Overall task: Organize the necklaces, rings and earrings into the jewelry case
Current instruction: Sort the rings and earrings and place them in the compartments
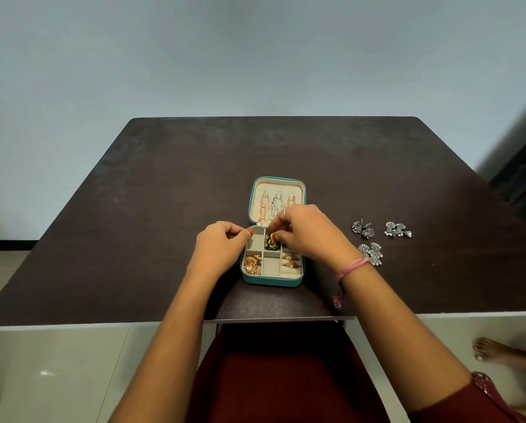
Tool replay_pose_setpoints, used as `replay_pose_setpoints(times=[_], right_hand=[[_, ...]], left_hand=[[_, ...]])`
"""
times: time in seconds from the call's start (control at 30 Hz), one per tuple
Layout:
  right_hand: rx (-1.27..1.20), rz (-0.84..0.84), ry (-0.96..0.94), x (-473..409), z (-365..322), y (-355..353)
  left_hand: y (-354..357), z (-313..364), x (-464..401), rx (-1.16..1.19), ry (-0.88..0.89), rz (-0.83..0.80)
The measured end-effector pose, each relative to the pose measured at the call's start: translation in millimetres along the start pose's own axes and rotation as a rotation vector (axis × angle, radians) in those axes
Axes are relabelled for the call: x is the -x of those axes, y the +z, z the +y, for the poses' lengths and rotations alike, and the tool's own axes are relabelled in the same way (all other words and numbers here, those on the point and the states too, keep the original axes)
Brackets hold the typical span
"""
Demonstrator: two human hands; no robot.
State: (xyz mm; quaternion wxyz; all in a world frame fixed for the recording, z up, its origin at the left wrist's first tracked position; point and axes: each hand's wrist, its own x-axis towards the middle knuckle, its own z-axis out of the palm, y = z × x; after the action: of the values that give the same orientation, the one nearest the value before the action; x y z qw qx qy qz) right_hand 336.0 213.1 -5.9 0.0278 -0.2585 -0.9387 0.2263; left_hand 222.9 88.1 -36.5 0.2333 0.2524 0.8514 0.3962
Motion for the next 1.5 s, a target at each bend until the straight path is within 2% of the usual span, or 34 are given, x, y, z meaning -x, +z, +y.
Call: replay_pose_setpoints(times=[0.17, 0.43, 0.53, 0.67, 0.87, 1.03, 1.33, 1.5], right_hand=[[-0.108, 0.101, -0.005, 7.6, 13.6, -12.8], [-0.167, 0.256, 0.101, 42.4, 74.8, -44.6], [-0.219, 0.271, 0.176, 57.2, 97.2, -49.7], [-0.235, 0.271, 0.26, 73.9, 124.9, -47.0], [-0.34, 0.176, 0.255, 87.0, 145.4, -32.6], [-0.365, 0.195, 0.2, 89.2, 147.3, -27.3], [-0.475, 0.296, 0.23, 85.2, 148.1, -18.5], [-0.628, 0.313, 0.154, 85.7, 134.0, -18.1]], left_hand=[[-4.6, 11.8, -0.1, -0.043, 0.064, 0.086], [16.1, 54.3, 7.8, -0.071, 0.303, 0.167], [36.9, 75.9, 19.9, -0.06, 0.413, 0.125], [77.5, 94.6, 35.0, -0.088, 0.514, -0.038], [129.7, 97.5, 34.9, -0.319, 0.425, -0.282], [149.1, 93.8, 27.6, -0.39, 0.401, -0.269], [144.7, 89.9, 29.0, -0.136, 0.351, -0.214], [129.1, 84.6, 30.9, -0.023, 0.362, -0.173]])
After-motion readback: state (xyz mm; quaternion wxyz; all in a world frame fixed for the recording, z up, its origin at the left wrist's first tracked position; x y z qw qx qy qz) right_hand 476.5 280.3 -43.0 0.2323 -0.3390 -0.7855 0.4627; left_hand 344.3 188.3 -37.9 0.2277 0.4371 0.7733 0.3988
